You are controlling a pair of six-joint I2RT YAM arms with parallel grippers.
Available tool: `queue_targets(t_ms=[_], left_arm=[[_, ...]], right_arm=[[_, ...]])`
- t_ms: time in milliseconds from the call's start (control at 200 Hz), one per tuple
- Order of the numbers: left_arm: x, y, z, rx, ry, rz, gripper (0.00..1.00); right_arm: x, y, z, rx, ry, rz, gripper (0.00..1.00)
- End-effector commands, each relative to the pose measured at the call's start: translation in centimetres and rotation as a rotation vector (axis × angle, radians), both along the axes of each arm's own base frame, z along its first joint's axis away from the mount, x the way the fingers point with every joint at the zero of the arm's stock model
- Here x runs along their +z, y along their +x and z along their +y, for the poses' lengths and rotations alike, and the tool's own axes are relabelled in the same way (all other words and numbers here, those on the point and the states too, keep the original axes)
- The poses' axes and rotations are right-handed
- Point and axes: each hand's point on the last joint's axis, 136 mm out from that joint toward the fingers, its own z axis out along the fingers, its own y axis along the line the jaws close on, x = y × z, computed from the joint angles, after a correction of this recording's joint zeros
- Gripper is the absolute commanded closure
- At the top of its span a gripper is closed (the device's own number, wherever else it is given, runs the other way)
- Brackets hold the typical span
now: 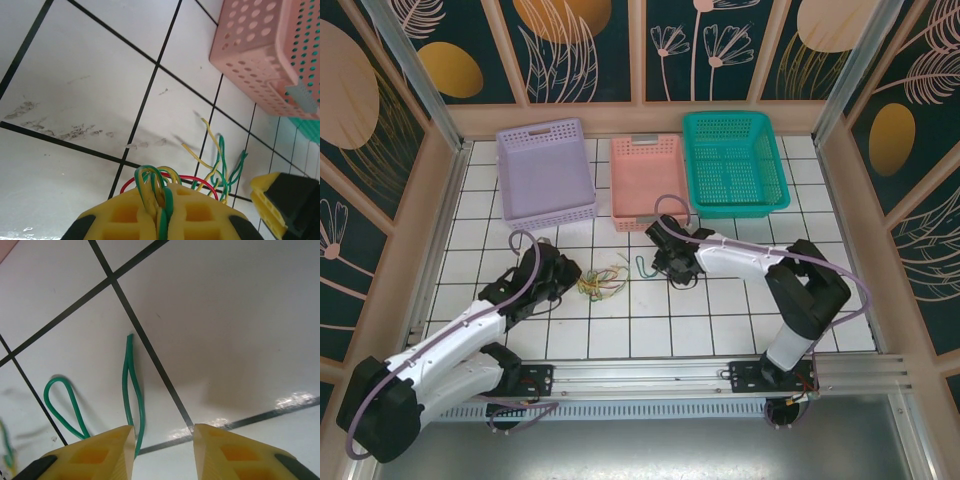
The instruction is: Untangle the cables
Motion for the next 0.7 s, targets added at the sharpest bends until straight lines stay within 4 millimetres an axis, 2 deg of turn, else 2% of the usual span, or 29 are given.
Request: queue_targets(t_ms=[0,105,305,415,510,586,696], left_arm=[[-0.7,-0.3,-0.2,-0.052,0.023,0.001,1.00],[-1.8,-0.7,0.2,-0.062,0.064,0.032,1.00],[-2.3,-0.6,0.1,-0.088,0.091,0.031,1.00],[-2.3,-0.4,0.0,-0.101,0.109,0.031,1.00],[-1.7,-0.2,-0.1,-0.107,0.114,0.018,0.83],[-1.0,0.0,-0.3,-0.115,0.110,0.000,0.74],[0.0,0.4,-0.6,-0.128,0.105,-0.025,0.62]], right_arm=[[0.5,1.1,1.1,-0.014,0.016,-0.043,0.60],[0.5,1.2,1.8,-0.006,0.035,-0.043,0.58],[-0.2,1.2,2.9,0.010,0.029,-0.028,0.58],[-1.1,0.9,2.4,-0.008,-0.001,0.000,0.66],[-1.9,0.5,1.7,-0.027,-0.027,0.018,0.80],[-2.1,0.4,1.4,-0.036,-0.039,0.022,0.82],[-2.0,0.5,1.2,-0.040,-0.043,0.012,0.94]])
